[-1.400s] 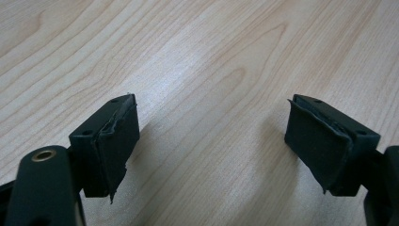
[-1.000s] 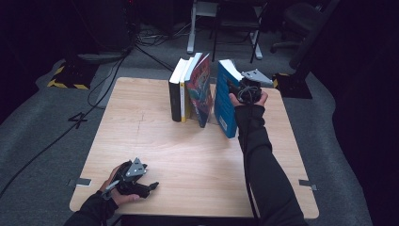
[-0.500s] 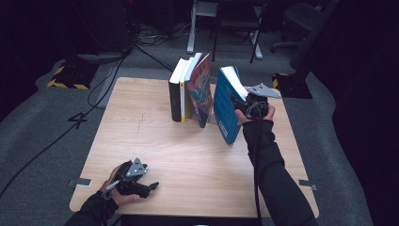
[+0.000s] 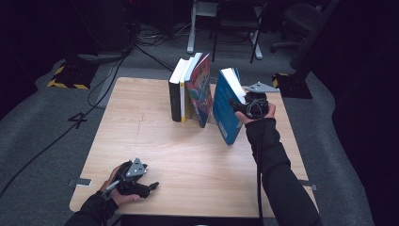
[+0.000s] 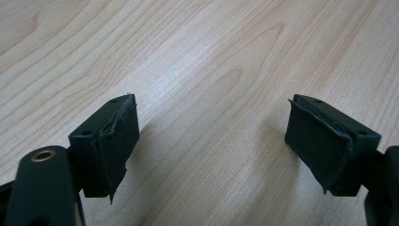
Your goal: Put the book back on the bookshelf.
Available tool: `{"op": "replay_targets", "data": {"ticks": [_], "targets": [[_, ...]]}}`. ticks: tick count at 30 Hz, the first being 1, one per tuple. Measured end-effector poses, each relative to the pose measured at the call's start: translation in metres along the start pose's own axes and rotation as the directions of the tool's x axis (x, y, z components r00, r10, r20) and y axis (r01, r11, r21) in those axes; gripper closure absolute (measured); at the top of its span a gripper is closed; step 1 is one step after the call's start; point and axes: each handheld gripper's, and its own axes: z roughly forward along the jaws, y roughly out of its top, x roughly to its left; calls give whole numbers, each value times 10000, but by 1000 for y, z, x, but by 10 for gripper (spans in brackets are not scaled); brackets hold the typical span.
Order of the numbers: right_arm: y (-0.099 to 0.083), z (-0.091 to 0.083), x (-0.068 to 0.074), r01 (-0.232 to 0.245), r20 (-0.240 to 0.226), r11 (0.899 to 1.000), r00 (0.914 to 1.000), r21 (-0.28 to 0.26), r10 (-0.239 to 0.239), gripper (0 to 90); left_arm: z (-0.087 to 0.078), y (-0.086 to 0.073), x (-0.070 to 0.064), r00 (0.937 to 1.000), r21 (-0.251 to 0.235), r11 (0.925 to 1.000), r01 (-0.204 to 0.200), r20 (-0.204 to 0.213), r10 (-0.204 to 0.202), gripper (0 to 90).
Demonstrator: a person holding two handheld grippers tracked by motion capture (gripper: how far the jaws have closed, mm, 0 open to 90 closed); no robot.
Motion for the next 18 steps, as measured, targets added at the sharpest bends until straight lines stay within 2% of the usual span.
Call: {"op": "replay_targets", "data": {"ticks": [1,2,6,9,12,18], "targets": [[1,2,0,-32,-21,10000,10000,65,32,490,0,0,0,10000,-4,10000,-7,-3,7,180],[0,3,0,-169,129,9998,9998,-70,169,503,0,0,0,10000,-5,10000,-2,-2,2,180],[-4,4,3,-149,557,9988,9983,-458,175,573,0,0,0,10000,-5,10000,1,-1,-1,180],[-6,4,2,-264,537,9975,9981,-652,300,596,0,0,0,10000,-3,10000,-3,-3,3,180],[-4,5,2,-163,414,9980,9990,-611,189,604,0,0,0,10000,-5,10000,-3,9,3,180],[8,12,-8,-420,293,9978,9986,-513,435,609,0,0,0,10000,-11,10000,-10,17,10,179]]}}
